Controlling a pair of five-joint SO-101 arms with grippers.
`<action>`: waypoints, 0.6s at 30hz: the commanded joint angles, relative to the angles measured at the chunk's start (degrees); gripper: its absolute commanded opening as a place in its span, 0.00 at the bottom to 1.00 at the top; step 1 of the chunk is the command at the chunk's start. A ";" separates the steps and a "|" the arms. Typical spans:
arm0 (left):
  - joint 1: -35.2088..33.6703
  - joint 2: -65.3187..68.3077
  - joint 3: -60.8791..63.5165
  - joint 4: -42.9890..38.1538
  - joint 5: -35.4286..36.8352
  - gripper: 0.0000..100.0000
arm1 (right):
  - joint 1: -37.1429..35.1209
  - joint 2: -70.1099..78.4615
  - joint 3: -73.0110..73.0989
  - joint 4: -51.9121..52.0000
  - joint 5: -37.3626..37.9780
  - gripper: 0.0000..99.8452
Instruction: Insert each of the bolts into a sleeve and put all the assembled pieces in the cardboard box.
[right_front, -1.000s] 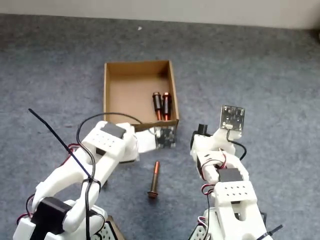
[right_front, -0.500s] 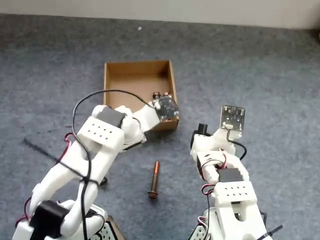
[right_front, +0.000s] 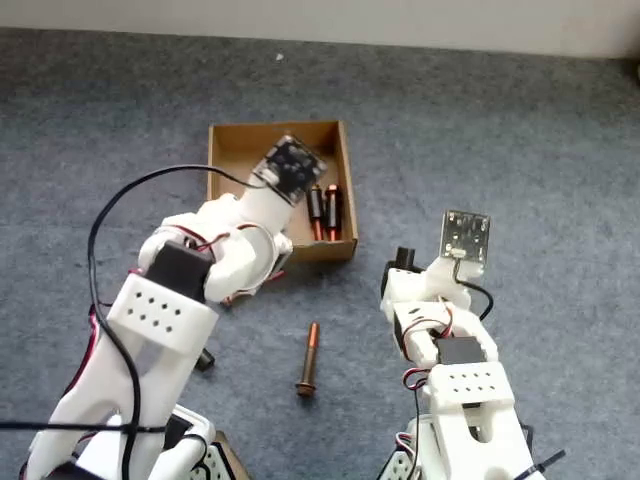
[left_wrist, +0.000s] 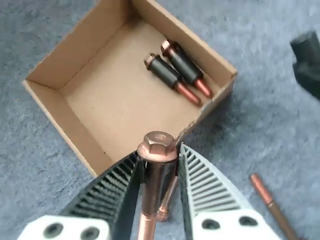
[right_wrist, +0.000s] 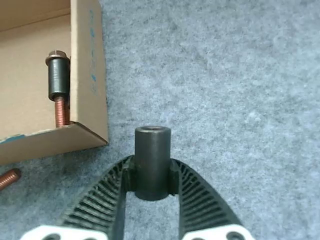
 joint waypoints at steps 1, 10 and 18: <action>0.31 -5.14 -2.86 -3.60 8.97 0.07 | 0.75 -3.03 -0.31 -1.19 -0.26 0.01; 0.48 -13.85 -0.40 -10.81 22.24 0.07 | 0.48 -26.51 8.57 0.92 -0.26 0.01; 5.67 -20.09 7.96 -22.51 22.68 0.07 | -2.33 -39.52 14.29 1.01 1.58 0.01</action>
